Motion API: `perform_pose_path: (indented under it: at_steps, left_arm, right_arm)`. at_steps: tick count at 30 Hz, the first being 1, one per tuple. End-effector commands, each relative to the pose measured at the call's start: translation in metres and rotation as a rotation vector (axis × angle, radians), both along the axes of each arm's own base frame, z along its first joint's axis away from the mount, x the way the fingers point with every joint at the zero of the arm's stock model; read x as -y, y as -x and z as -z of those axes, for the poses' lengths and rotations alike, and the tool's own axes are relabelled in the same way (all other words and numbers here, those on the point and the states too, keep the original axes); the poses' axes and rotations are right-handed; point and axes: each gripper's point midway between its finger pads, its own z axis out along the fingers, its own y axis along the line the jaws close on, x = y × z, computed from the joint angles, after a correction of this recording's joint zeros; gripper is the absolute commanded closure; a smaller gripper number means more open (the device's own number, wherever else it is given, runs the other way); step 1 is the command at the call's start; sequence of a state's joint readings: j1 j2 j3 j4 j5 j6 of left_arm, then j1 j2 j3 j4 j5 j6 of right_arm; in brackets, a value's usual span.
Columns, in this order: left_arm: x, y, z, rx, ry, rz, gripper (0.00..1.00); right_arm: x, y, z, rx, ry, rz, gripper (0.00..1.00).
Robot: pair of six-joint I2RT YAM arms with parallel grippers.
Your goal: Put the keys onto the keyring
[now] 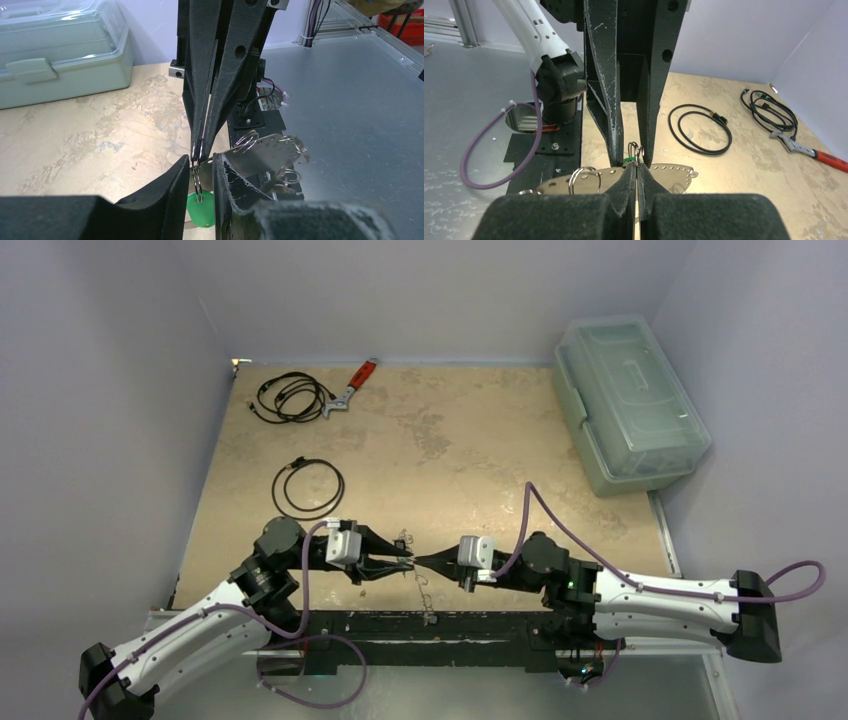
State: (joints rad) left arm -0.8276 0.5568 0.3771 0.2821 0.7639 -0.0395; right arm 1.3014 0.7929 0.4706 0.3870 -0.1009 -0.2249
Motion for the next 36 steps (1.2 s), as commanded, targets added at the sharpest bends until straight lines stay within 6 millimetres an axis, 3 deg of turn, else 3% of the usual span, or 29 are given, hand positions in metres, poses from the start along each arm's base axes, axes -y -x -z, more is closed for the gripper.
perform_pose_path:
  at_steps: [1,10,13,15,36]
  left_arm:
    - [0.002,0.004,-0.001,0.034,0.007,0.022,0.8]
    - [0.001,0.0,0.001,0.065,-0.009,-0.003,0.8]
    - [-0.001,-0.002,-0.001,0.087,-0.011,-0.018,0.67]
    - [-0.003,-0.004,-0.003,0.103,-0.011,-0.037,0.64]
    - [-0.002,0.001,-0.005,0.121,-0.012,-0.001,0.76]
  right_arm:
    - [-0.001,0.005,-0.048,0.034,-0.139,-0.027,1.0]
    - [0.004,0.006,-0.052,0.042,-0.152,-0.025,1.0]
    - [0.006,0.004,-0.051,0.042,-0.151,-0.016,1.0]
    - [0.007,0.003,-0.051,0.041,-0.148,-0.005,1.0]
    - [-0.003,-0.003,-0.04,0.036,-0.099,0.009,1.0]
